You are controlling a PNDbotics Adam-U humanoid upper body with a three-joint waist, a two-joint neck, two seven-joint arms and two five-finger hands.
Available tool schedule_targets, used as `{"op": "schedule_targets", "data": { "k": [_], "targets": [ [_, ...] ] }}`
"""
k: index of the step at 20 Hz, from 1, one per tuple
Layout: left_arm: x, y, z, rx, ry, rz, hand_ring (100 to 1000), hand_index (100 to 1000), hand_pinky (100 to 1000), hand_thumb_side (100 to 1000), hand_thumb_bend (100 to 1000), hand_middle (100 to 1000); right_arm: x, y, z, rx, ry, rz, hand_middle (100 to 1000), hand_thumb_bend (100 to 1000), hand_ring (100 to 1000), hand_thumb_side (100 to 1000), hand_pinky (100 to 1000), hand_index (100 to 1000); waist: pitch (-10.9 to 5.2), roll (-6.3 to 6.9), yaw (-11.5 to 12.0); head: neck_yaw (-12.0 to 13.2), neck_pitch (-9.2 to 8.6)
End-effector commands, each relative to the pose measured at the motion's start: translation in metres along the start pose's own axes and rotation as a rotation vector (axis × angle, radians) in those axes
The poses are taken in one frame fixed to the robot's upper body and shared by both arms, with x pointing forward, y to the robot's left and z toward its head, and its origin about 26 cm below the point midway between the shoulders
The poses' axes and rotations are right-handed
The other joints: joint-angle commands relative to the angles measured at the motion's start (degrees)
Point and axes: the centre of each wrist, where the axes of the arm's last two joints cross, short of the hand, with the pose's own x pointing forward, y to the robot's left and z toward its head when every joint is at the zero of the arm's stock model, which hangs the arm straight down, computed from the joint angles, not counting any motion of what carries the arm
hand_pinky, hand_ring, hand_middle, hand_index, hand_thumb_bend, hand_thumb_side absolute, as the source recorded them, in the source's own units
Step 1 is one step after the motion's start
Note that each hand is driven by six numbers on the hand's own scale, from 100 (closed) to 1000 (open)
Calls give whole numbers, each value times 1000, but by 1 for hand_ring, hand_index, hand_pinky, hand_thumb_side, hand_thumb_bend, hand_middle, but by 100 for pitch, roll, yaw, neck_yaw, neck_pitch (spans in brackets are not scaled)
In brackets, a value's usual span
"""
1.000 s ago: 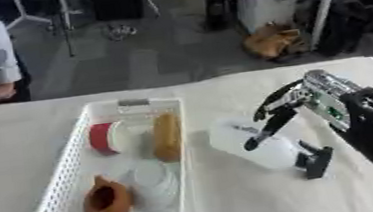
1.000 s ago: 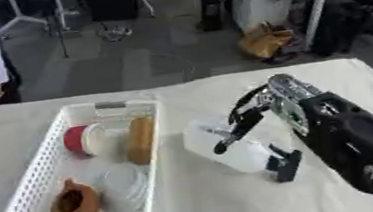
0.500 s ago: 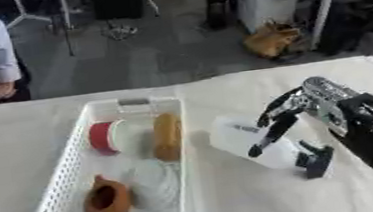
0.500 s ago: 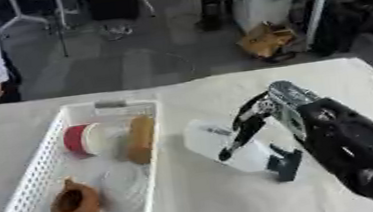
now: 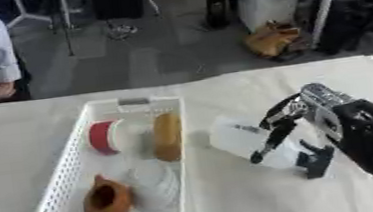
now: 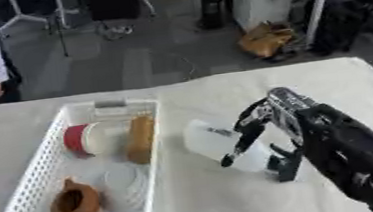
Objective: Pick up objects on the table and place them in the box.
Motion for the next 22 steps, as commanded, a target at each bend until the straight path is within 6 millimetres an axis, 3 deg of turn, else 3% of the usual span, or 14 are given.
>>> {"op": "schedule_targets", "data": {
  "k": [1,4,8,14,16,17,18,19,20,21,22],
  "targets": [
    [2,2,-6,8,-19,3,928,909,932,1000,100,869,-5,-5,4,-17,17,-2,837,680,1000,838,928,948,-82,20,2,-13,-8],
    [2,2,-6,8,-19,2,928,908,932,1000,100,869,-5,-6,5,-33,19,-6,718,553,990,811,919,861,-82,21,-4,-11,1],
    [2,2,-6,7,-20,2,928,908,932,1000,100,870,-5,-9,7,-48,23,-2,638,494,940,785,896,796,-85,17,-15,-6,5],
    [2,2,-6,6,-18,1,928,905,931,1000,100,870,-6,-11,8,-45,21,8,635,468,844,776,811,770,-90,16,-21,-4,-2],
    [2,2,-6,7,-19,2,928,905,933,1000,100,870,-5,-13,9,-52,19,12,635,458,758,764,719,751,-90,12,-26,-4,-5],
    [2,2,-6,6,-19,2,928,905,933,1000,100,870,-5,-13,9,-54,18,15,633,459,709,757,630,742,-89,11,-28,-4,-3],
    [2,2,-6,6,-19,3,928,905,933,1000,100,870,-5,-13,9,-55,17,18,633,459,709,757,630,742,-89,10,-29,-4,-2],
    [2,2,-6,6,-19,3,928,904,933,1000,100,869,-5,-13,9,-54,16,20,633,441,647,751,479,733,-88,11,-29,-4,-2],
    [2,2,-6,7,-18,4,928,904,933,1000,100,869,-5,-13,9,-53,15,21,633,441,647,751,479,733,-88,11,-28,-4,-2],
    [2,2,-6,8,-19,4,928,902,934,1000,100,869,-5,-13,9,-55,14,22,624,414,544,745,287,715,-88,13,-28,-1,0],
    [2,2,-6,8,-19,4,928,902,934,1000,100,869,-5,-13,9,-58,12,23,611,399,505,745,212,704,-88,15,-29,2,2]
  ]
}}
